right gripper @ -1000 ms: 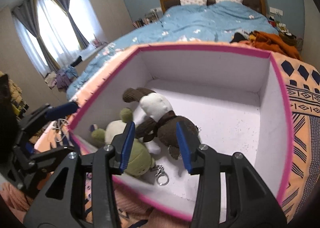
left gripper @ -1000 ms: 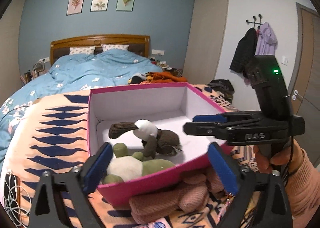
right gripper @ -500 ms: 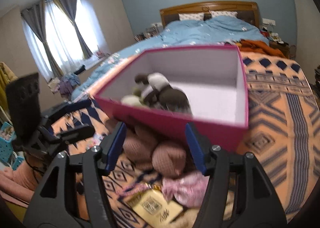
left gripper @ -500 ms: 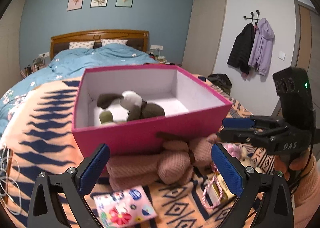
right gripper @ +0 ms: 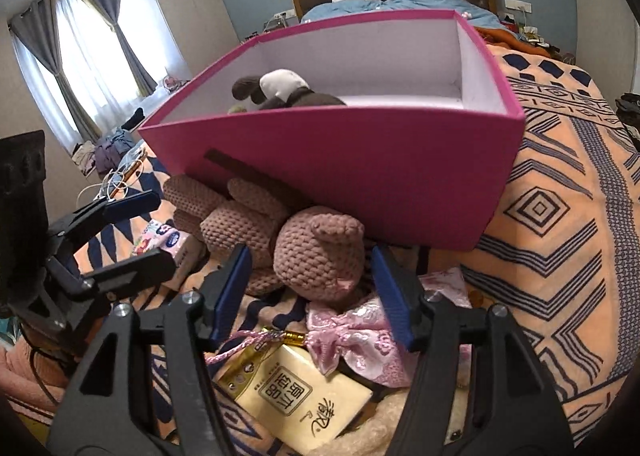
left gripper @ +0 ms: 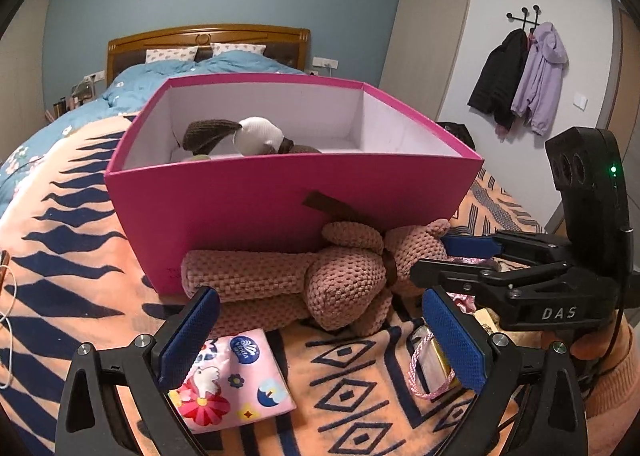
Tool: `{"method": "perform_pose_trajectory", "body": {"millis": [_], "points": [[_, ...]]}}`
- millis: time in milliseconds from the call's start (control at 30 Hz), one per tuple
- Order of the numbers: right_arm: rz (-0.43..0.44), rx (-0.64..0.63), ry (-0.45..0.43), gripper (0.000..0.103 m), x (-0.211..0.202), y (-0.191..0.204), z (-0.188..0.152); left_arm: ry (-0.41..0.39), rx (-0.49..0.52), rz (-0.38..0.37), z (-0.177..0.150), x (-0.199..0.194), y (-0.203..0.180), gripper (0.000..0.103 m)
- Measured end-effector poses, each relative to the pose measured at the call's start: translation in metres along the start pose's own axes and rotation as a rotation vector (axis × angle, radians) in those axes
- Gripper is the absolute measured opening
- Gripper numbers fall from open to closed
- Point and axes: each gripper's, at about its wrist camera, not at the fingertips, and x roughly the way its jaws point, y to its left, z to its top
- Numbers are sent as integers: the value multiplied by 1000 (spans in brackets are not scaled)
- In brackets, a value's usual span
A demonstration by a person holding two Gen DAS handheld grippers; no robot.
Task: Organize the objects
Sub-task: 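Grasp the pink knitted bunny with the right gripper and lift it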
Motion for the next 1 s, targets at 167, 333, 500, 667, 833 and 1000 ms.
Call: {"method": "perform_pose_trajectory", "body": {"millis": [167,333,500,667,833,1000], "points": [[-31,7,12,64,9,0,2,26,-6,3,-2,6,1,97],[-46,6,21,61,14,0,3,46,13,5,-5,9,-4,88],[-47,5,18,53,15,0,2,70,22,-25,-6,11,-6,72],[-39,11,4,51,11,0,2,97,19,-61,-6,14,-8,52],[-25,9,-16,51,3,3,3,98,5,-100,-7,10,-7,45],[-18,6,-32,51,-5,5,4,82,-1,-120,-5,0,-7,45]]}}
